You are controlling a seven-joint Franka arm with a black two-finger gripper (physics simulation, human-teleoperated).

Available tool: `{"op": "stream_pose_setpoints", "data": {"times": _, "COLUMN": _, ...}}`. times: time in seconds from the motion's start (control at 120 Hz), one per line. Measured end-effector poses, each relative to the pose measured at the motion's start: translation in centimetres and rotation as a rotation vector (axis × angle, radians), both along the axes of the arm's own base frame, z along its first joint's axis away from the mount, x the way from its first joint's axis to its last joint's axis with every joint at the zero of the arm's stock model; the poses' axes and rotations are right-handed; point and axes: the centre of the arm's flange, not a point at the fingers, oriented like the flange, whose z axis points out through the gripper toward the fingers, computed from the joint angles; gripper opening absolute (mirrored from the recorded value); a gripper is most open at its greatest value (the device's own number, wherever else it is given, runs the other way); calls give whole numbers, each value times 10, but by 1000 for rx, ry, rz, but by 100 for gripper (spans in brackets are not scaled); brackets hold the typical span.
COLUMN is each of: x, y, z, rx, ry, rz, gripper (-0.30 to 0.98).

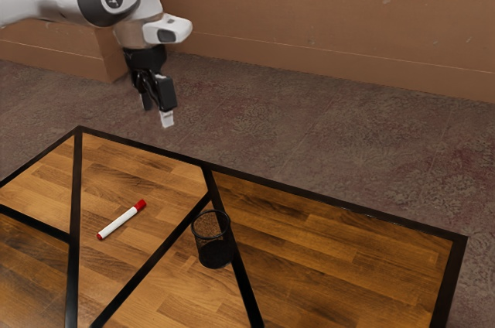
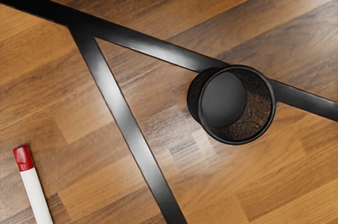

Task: Put the marker into the pen holder.

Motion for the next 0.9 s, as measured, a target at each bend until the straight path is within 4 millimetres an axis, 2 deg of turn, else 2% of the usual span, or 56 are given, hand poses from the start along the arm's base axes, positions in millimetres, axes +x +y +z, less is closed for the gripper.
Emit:
{"op": "stream_pose_setpoints", "data": {"times": 0.2, "x": 5, "y": 12, "z": 0, "rx": -9, "ry": -40, "rz": -59, "gripper": 69}}
{"op": "stream_pose_setpoints", "data": {"times": 0.283, "x": 2, "y": 27, "z": -44, "rx": -8, "ry": -12, "rz": -40, "gripper": 69}}
{"op": "stream_pose_setpoints", "data": {"times": 0.342, "x": 4, "y": 44, "z": -60, "rx": 7, "ry": -17, "rz": -13, "gripper": 69}}
{"op": "stream_pose_setpoints", "data": {"times": 0.45, "x": 8, "y": 89, "z": -72, "rx": 25, "ry": -46, "rz": 58, "gripper": 69}}
{"op": "stream_pose_setpoints", "data": {"times": 0.542, "x": 1, "y": 131, "z": -117, "rx": 32, "ry": -39, "rz": 132, "gripper": 69}}
{"op": "stream_pose_setpoints", "data": {"times": 0.658, "x": 4, "y": 170, "z": -156, "rx": 18, "ry": -51, "rz": 217, "gripper": 69}}
{"op": "stream_pose_setpoints", "data": {"times": 0.717, "x": 5, "y": 178, "z": -172, "rx": 18, "ry": -56, "rz": 239, "gripper": 69}}
{"op": "stream_pose_setpoints", "data": {"times": 0.833, "x": 15, "y": 173, "z": -209, "rx": 63, "ry": -52, "rz": 215, "gripper": 68}}
{"op": "stream_pose_setpoints", "data": {"times": 0.9, "x": 18, "y": 176, "z": -224, "rx": 77, "ry": -51, "rz": 220, "gripper": 57}}
